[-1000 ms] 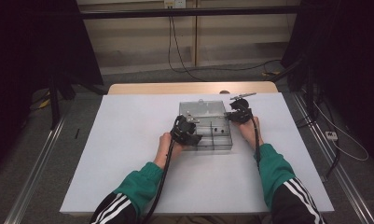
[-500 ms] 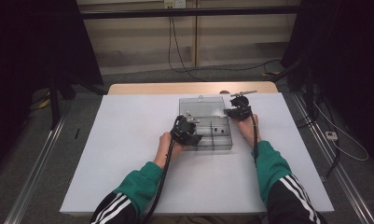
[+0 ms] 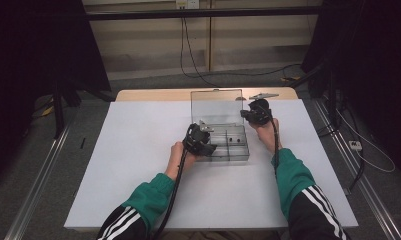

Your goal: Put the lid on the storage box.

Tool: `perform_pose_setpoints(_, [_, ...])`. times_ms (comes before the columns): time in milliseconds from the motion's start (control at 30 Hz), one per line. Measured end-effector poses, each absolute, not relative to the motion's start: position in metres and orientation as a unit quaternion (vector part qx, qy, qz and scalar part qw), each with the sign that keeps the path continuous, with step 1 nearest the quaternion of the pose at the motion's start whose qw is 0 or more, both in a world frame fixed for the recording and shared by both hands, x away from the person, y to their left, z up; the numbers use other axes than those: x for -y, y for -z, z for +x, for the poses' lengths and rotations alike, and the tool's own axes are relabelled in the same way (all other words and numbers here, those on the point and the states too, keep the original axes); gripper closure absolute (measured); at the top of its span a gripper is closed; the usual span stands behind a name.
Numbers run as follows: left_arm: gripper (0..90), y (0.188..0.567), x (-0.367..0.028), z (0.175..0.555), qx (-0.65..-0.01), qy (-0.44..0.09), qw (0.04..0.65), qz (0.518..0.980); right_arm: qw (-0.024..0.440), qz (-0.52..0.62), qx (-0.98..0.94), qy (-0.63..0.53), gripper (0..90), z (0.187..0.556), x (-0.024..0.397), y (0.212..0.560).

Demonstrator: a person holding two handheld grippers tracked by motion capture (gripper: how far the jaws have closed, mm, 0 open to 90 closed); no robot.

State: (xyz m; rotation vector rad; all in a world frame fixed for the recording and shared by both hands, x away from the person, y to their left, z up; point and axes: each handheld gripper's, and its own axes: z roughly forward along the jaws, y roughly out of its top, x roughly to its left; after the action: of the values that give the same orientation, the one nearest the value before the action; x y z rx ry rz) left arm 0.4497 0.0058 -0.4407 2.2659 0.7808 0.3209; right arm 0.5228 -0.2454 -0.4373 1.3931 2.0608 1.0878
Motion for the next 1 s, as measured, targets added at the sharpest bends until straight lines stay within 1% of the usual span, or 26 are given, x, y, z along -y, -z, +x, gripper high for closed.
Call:
perform_pose_setpoints(467, [58.8, 0.441, -0.006, 0.450, -0.302, -0.124, 0.354, 0.876, 0.232, 0.482, -0.747, -0.394, 90.0, 0.520, 0.244, 0.424])
perform_pose_setpoints(1000, [58.9, 0.441, -0.006, 0.450, -0.302, -0.124, 0.356, 0.875, 0.242, 0.459, -0.746, -0.417, 90.0, 0.512, 0.245, 0.406])
